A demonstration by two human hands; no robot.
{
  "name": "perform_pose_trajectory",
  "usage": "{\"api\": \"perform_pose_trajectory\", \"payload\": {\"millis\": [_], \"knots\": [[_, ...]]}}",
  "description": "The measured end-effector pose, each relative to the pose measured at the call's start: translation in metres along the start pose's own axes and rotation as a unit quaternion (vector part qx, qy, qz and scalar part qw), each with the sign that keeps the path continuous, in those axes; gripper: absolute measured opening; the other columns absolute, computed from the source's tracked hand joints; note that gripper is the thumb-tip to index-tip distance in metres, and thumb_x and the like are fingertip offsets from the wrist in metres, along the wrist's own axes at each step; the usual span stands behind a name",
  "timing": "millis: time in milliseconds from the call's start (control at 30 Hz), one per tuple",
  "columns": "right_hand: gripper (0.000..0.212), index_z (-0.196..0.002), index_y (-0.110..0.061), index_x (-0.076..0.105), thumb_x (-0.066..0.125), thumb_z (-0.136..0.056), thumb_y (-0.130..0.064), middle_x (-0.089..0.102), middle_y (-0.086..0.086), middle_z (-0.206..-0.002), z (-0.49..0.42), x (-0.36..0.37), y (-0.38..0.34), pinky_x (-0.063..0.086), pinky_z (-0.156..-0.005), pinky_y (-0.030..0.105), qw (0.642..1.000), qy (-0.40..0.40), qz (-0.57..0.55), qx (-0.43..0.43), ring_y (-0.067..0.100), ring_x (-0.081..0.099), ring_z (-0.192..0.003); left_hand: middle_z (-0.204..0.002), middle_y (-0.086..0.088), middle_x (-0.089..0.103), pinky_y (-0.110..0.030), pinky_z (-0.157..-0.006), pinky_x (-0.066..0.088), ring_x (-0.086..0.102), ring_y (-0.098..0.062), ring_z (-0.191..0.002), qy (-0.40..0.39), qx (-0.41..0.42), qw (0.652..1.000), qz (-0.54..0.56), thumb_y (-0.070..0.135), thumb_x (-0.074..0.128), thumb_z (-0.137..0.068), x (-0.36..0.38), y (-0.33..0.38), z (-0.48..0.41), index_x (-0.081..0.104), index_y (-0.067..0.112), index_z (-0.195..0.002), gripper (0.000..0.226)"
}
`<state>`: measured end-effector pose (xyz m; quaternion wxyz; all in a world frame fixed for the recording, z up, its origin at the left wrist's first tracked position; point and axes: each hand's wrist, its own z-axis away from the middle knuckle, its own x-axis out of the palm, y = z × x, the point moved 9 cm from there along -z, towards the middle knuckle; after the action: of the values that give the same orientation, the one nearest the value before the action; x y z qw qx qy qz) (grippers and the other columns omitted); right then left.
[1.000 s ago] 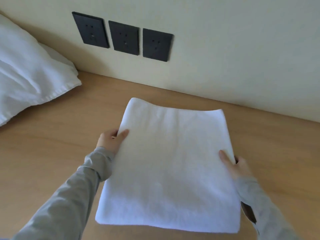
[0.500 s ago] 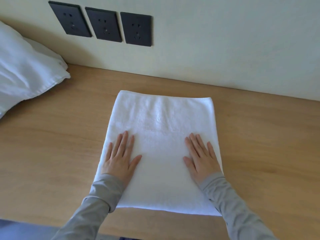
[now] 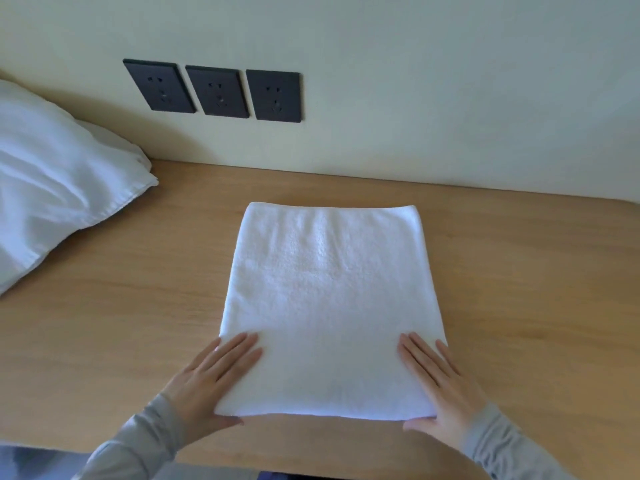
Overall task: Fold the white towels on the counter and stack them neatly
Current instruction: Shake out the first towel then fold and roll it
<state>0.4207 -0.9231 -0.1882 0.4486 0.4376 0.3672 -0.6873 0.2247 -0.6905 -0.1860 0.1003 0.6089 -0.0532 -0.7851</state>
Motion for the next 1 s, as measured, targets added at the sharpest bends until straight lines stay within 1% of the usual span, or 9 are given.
{"api": "perform_pose_trajectory", "payload": {"millis": [167,300,367,433,567,733,833,900,1000], "knots": [[0.119,-0.135,-0.004,0.044,0.084,-0.034,-0.052,0.043,0.009,-0.144,-0.001,-0.003,-0.003,0.016,-0.111,0.038,1.000,0.018,0.003,-0.004,0.021,0.038,-0.134,-0.139,-0.006,0.049,-0.026,-0.111,0.028,0.048,-0.018,-0.127,0.064,0.040,0.996,0.040,0.045,0.065,-0.062,-0.017,-0.004,-0.002,0.043,0.015,-0.136,0.082],[0.096,-0.124,-0.005,0.056,0.081,-0.036,-0.033,0.046,0.005,-0.134,0.005,-0.034,-0.001,0.045,-0.099,0.027,0.994,0.102,-0.030,-0.023,0.019,0.054,-0.118,-0.118,-0.004,0.062,-0.024,-0.076,0.056,0.065,-0.016,-0.103,0.098,0.030,0.988,0.115,0.047,0.061,-0.066,-0.046,-0.013,0.001,0.056,0.022,-0.124,0.064],[0.087,-0.117,-0.010,0.061,0.081,-0.036,-0.030,0.049,0.000,-0.122,0.010,-0.056,0.007,0.048,-0.084,0.016,0.987,0.139,-0.079,-0.014,0.008,0.052,-0.106,-0.108,0.004,0.065,-0.014,-0.078,0.052,0.063,-0.006,-0.096,0.124,0.016,0.977,0.170,0.059,0.058,-0.074,-0.069,-0.022,0.001,0.069,0.023,-0.112,0.053],[0.083,-0.119,-0.022,0.058,0.083,-0.040,-0.025,0.058,-0.007,-0.115,0.010,-0.080,0.019,0.040,-0.085,0.004,0.973,0.164,-0.160,0.004,0.005,0.051,-0.101,-0.096,0.018,0.068,-0.001,-0.081,0.041,0.059,0.005,-0.093,0.120,-0.049,0.959,0.252,0.061,0.068,-0.060,-0.094,-0.040,-0.003,0.071,0.034,-0.103,0.051],[0.069,-0.110,-0.054,0.049,0.079,-0.053,-0.028,0.062,-0.031,-0.106,-0.007,-0.124,0.059,0.040,-0.075,0.000,0.907,0.147,-0.387,0.079,-0.012,0.057,-0.094,-0.077,0.011,0.069,-0.013,-0.068,0.046,0.060,0.002,-0.075,0.030,-0.143,0.919,0.366,0.053,0.074,-0.038,-0.127,-0.080,-0.029,0.071,0.037,-0.080,0.045],[0.036,-0.090,-0.032,0.062,0.081,-0.068,-0.009,0.068,-0.011,-0.083,-0.050,-0.168,0.122,0.049,-0.055,0.011,0.801,0.255,-0.517,0.162,-0.006,0.062,-0.073,-0.085,-0.001,0.071,-0.027,-0.078,0.048,0.065,-0.013,-0.084,0.039,-0.172,0.859,0.481,0.056,0.078,-0.044,-0.167,-0.127,-0.089,0.073,0.017,-0.087,0.058],[0.017,-0.083,-0.029,0.062,0.075,-0.076,-0.020,0.068,-0.010,-0.076,-0.083,-0.168,0.146,0.048,-0.052,0.020,0.711,0.309,-0.585,0.238,0.004,0.064,-0.068,-0.088,-0.007,0.070,-0.041,-0.083,0.048,0.064,-0.025,-0.084,0.088,-0.253,0.788,0.554,0.071,0.076,-0.035,-0.162,-0.160,-0.123,0.070,0.012,-0.089,0.080],[0.008,-0.087,-0.025,0.063,0.069,-0.082,-0.027,0.068,-0.003,-0.084,-0.105,-0.163,0.159,0.049,-0.055,0.022,0.667,0.328,-0.605,0.285,0.005,0.066,-0.067,-0.092,-0.007,0.069,-0.040,-0.086,0.048,0.063,-0.024,-0.086,0.139,-0.299,0.740,0.587,0.066,0.077,-0.049,-0.156,-0.179,-0.146,0.068,0.014,-0.087,0.065],[0.039,-0.114,-0.008,0.059,0.064,-0.086,-0.034,0.065,0.011,-0.106,-0.140,-0.149,0.175,0.047,-0.076,0.027,0.659,0.321,-0.592,0.334,0.023,0.064,-0.094,-0.095,-0.012,0.066,-0.033,-0.081,0.044,0.061,-0.024,-0.087,0.183,-0.363,0.740,0.536,0.050,0.064,-0.080,-0.138,-0.207,-0.173,0.066,0.009,-0.086,0.042]]}}
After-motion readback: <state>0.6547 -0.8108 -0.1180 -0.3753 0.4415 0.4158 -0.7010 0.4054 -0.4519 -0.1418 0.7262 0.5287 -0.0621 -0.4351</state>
